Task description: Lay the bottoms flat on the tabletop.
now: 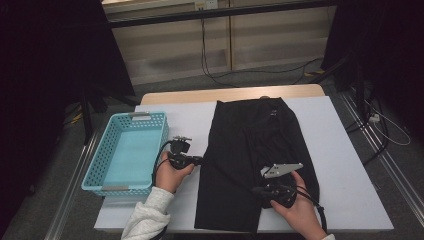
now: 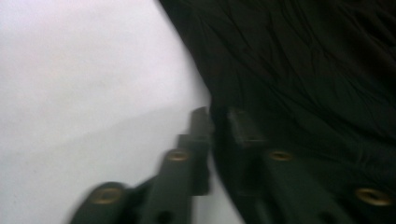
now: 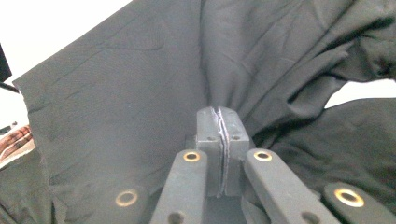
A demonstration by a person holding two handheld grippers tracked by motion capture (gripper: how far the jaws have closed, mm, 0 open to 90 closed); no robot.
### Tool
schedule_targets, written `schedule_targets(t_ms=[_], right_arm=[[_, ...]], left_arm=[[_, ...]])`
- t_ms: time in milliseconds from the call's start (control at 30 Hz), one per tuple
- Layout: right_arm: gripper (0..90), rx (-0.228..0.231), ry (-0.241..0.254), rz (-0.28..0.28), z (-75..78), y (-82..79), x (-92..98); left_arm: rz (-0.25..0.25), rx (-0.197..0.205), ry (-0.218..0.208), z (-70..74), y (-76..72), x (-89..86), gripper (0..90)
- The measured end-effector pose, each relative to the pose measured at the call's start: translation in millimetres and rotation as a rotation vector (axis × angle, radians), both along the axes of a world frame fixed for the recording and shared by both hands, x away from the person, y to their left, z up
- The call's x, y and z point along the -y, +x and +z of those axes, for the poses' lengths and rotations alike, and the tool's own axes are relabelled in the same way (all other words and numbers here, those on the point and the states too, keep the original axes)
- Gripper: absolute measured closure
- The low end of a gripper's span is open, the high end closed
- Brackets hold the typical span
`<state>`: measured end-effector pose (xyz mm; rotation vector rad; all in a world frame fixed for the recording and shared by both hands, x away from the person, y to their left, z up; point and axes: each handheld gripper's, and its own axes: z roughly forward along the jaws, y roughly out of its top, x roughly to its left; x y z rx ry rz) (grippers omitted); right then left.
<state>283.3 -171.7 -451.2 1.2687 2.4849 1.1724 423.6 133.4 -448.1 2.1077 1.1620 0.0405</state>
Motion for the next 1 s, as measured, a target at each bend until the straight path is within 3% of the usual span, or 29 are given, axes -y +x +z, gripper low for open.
schedule_targets(t_ms=[67, 167, 300, 467, 700, 833, 1000], right_arm=[[88.9, -0.002, 0.004, -0.005, -0.6, -0.3, 1.9], [89.0, -0.008, 0.010, -0.010, -2.5, 0.3, 3.3], [88.9, -0.011, -0.005, -0.001, -5.3, 0.2, 2.1], [88.8, -0.010, -0.003, -0.003, -6.7, 0.1, 1.7], [88.7, -0.006, -0.002, -0.005, -7.1, -0.2, 1.1], [88.6, 0.006, -0.003, -0.011, -7.4, -0.4, -1.3], [88.7, 0.014, -0.001, 0.004, -7.0, -2.1, -6.7]], left_arm=[[-0.006, 0.026, 0.009, -0.8, 0.5, 0.7, 68.3], [-0.010, 0.043, 0.012, -3.7, 2.0, 2.2, 54.5], [-0.018, 0.050, 0.009, -4.3, 1.3, 4.7, 52.6], [-0.036, 0.017, -0.011, -4.8, -1.7, 10.7, 61.8], [-0.078, -0.037, -0.011, -5.6, -4.4, 15.9, 87.4], [-0.072, -0.058, 0.007, -2.7, -1.9, 11.5, 88.9], [-0.048, -0.086, -0.012, -0.3, 0.7, 0.9, 89.0]])
